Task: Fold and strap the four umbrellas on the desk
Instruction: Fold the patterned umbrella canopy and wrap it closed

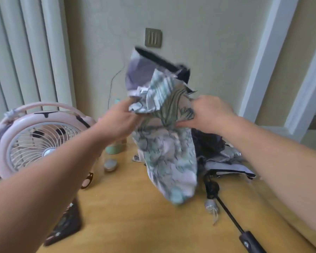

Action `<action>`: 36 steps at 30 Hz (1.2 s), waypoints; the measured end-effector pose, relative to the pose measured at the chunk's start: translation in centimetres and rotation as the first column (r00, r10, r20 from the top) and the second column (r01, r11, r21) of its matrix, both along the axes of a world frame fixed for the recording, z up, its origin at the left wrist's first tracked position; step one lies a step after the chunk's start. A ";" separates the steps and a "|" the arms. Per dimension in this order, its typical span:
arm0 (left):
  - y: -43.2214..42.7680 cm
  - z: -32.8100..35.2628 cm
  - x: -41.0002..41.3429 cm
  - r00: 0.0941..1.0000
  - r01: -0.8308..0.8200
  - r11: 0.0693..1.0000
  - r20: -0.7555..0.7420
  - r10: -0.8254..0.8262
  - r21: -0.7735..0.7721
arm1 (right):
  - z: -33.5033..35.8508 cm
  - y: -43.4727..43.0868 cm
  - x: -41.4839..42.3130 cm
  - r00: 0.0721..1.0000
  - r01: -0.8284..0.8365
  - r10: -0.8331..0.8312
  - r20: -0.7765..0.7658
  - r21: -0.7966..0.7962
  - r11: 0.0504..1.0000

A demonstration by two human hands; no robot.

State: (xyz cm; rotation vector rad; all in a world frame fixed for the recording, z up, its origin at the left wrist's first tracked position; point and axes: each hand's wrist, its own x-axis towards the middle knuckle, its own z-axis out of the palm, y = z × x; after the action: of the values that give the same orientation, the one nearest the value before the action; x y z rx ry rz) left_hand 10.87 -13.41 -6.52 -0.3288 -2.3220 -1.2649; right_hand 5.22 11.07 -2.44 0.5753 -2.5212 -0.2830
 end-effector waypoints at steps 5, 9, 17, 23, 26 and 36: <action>0.2 1.9 3.5 0.904 -0.094 0.933 -0.422 -0.067 -0.349 | 0.1 0.7 2.0 0.968 -0.207 0.105 -0.227 -0.494 0.845; -0.8 -3.2 3.2 0.869 -0.216 0.849 -0.491 -0.058 -0.483 | -3.6 0.0 3.2 0.924 -0.325 0.211 -0.318 -0.364 0.873; -1.9 -13.9 8.4 0.876 0.455 0.772 0.378 -0.299 -0.443 | -19.5 0.9 2.8 0.871 0.024 0.052 0.489 -0.148 0.989; -0.7 -11.3 7.6 0.925 0.379 0.924 0.019 -0.380 0.048 | -17.4 3.5 7.6 0.778 0.095 0.281 0.562 -0.547 0.832; 0.3 -12.9 4.4 0.948 0.318 0.945 0.032 -0.317 -0.074 | -17.9 2.3 10.7 0.917 -0.053 0.381 0.119 -0.910 0.412; 0.9 -17.3 -1.0 0.946 0.324 0.868 0.122 -0.300 -0.377 | -18.5 -2.5 3.6 0.810 -0.288 0.522 0.268 -0.593 0.752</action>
State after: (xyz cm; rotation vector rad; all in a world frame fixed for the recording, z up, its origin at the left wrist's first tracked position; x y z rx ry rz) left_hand 9.82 -12.55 -23.78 -0.8432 -2.6474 -0.9366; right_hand 8.81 8.59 -20.89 1.0229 -2.5912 0.7712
